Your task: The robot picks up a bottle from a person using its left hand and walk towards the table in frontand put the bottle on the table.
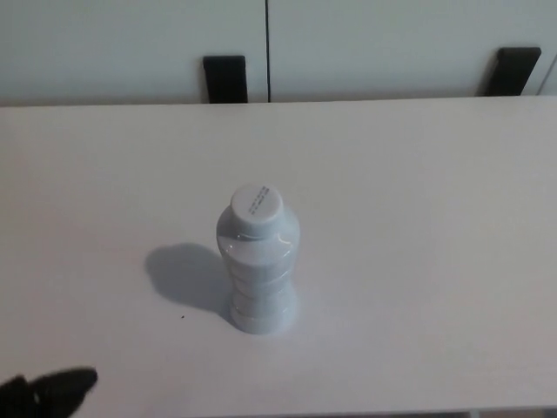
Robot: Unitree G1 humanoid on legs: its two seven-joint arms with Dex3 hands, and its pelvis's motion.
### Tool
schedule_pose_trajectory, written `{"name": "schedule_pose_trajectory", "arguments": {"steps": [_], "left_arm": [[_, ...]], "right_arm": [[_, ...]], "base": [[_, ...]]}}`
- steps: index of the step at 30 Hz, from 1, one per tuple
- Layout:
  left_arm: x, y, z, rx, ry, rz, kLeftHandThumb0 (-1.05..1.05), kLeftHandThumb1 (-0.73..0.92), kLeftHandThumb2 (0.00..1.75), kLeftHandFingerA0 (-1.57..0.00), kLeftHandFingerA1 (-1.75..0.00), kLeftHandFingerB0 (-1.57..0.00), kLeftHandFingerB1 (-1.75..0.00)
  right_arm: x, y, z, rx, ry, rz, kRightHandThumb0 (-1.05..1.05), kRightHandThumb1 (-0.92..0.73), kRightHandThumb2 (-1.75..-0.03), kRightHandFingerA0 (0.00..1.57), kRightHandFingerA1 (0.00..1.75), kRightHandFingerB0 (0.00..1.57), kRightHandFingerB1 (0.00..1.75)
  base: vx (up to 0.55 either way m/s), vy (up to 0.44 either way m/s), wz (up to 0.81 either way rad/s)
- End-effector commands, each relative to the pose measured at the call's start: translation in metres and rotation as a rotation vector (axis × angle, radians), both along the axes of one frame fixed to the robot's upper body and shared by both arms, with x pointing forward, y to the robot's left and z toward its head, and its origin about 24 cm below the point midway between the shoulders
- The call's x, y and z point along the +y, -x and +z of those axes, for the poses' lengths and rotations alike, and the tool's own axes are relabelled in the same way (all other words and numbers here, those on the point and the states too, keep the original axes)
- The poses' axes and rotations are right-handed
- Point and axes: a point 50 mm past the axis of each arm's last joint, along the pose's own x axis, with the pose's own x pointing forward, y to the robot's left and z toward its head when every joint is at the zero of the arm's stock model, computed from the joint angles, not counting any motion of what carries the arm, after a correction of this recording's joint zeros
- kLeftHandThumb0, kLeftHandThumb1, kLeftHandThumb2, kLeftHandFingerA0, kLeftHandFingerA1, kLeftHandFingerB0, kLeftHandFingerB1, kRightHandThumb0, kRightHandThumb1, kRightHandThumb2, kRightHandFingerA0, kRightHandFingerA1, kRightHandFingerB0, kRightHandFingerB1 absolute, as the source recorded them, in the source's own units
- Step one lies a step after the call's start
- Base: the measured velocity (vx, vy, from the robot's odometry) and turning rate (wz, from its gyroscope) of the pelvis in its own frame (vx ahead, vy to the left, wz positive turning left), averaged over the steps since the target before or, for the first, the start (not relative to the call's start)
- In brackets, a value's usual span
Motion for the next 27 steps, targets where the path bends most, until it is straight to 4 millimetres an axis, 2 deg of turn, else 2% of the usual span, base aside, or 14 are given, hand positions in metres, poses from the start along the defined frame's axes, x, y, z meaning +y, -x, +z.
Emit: {"name": "schedule_pose_trajectory", "arguments": {"steps": [1, 2, 3, 5, 6, 8, 9, 10, 11, 12, 15, 16, 18, 27], "left_arm": [[0.002, 0.04, 0.026, -0.065, 0.205, -0.528, -0.4, 0.45, 0.53, -0.58, -0.53, -0.52, -0.43], [0.003, 0.039, 0.025, -0.062, 0.2, -0.54, -0.4, 0.45, 0.53, -0.58, -0.53, -0.52, -0.43], [0.009, 0.036, 0.017, -0.045, 0.136, -0.606, -0.39, 0.48, 0.54, -0.55, -0.49, -0.49, -0.41], [0.012, 0.034, 0.011, 0.015, 0.124, -0.615, -0.36, 0.48, 0.54, -0.53, -0.48, -0.49, -0.4], [0.017, 0.027, 0.001, 0.096, 0.027, -0.611, -0.36, 0.5, 0.55, -0.51, -0.48, -0.48, -0.39], [0.021, 0.029, -0.006, 0.202, -0.037, -0.575, -0.34, 0.51, 0.55, -0.51, -0.46, -0.46, -0.39], [0.03, 0.024, -0.022, 0.268, -0.183, -0.505, -0.36, 0.54, 0.55, -0.44, -0.43, -0.42, -0.39], [0.037, 0.02, -0.035, 0.279, -0.388, -0.422, -0.42, 0.39, 0.72, -0.35, -0.5, -0.39, -0.49], [0.044, 0.019, -0.047, 0.285, -0.537, -0.361, -0.43, 0.44, 0.75, -0.41, -0.51, -0.44, -0.5], [0.051, 0.018, -0.056, 0.296, -0.656, -0.311, -0.35, 0.57, 0.57, -0.49, -0.41, -0.55, -0.41], [0.078, 0.017, -0.076, 0.418, -0.897, -0.203, -0.34, 0.64, 0.58, -0.56, -0.46, -0.47, -0.4], [0.084, 0.017, -0.08, 0.461, -0.906, -0.18, -0.34, 0.64, 0.58, -0.54, -0.46, -0.46, -0.4], [0.089, 0.014, -0.082, 0.481, -0.861, -0.156, -0.35, 0.65, 0.58, -0.54, -0.46, -0.45, -0.4], [0.102, -0.007, -0.117, 0.628, -0.981, -0.152, -0.3, 0.69, 0.6, -0.59, -0.5, -0.47, -0.4]], "right_arm": [[-0.009, 0.004, 0.003, 0.036, 0.031, 0.035, -0.33, -0.67, -0.6, 0.67, 0.44, 0.49, 0.38], [-0.009, 0.002, 0.003, 0.032, 0.031, 0.035, -0.33, -0.67, -0.6, 0.67, 0.44, 0.49, 0.38], [-0.009, 0.003, 0.003, 0.037, 0.037, 0.031, -0.41, -0.55, -0.78, 0.62, 0.55, 0.46, 0.49], [-0.009, 0.003, 0.003, 0.034, 0.036, 0.027, -0.39, -0.55, -0.78, 0.62, 0.56, 0.47, 0.5], [-0.009, 0.001, 0.004, 0.028, 0.033, 0.023, -0.34, -0.66, -0.59, 0.68, 0.44, 0.51, 0.38], [-0.01, 0.006, 0.003, 0.038, 0.034, 0.024, -0.34, -0.67, -0.59, 0.68, 0.44, 0.51, 0.38], [-0.01, 0.004, 0.003, 0.036, 0.036, 0.028, -0.32, -0.67, -0.6, 0.67, 0.44, 0.5, 0.38], [-0.01, 0.0, 0.004, 0.03, 0.037, 0.025, -0.4, -0.56, -0.78, 0.61, 0.55, 0.46, 0.49], [-0.008, 0.0, 0.003, 0.031, 0.034, 0.029, -0.4, -0.56, -0.78, 0.61, 0.55, 0.46, 0.49], [-0.005, 0.0, 0.002, 0.032, 0.029, 0.036, -0.4, -0.55, -0.78, 0.61, 0.56, 0.46, 0.49], [0.006, 0.0, -0.003, 0.039, 0.002, 0.043, -0.4, -0.56, -0.78, 0.61, 0.56, 0.46, 0.49], [0.006, 0.0, -0.003, 0.043, 0.004, 0.048, -0.32, -0.67, -0.6, 0.66, 0.44, 0.5, 0.38], [0.005, -0.003, -0.002, 0.039, 0.016, 0.059, -0.32, -0.67, -0.6, 0.66, 0.44, 0.5, 0.38], [0.008, 0.003, -0.005, 0.058, 0.014, 0.067, -0.32, -0.66, -0.59, 0.65, 0.44, 0.5, 0.38]], "base": [[0.0, 0.0, 0.0], [0.0, 0.0, 0.0], [0.0, 0.0, 0.0], [0.0, 0.0, 0.0], [0.0, 0.0, 0.0], [0.0, 0.0, 0.0], [0.0, 0.0, 0.0], [0.0, 0.0, 0.0], [0.0, 0.0, 0.0], [0.0, 0.0, 0.0], [0.0, 0.0, 0.0], [0.0, 0.0, 0.0], [0.0, 0.0, 0.0], [0.0, 0.0, 0.0]]}}
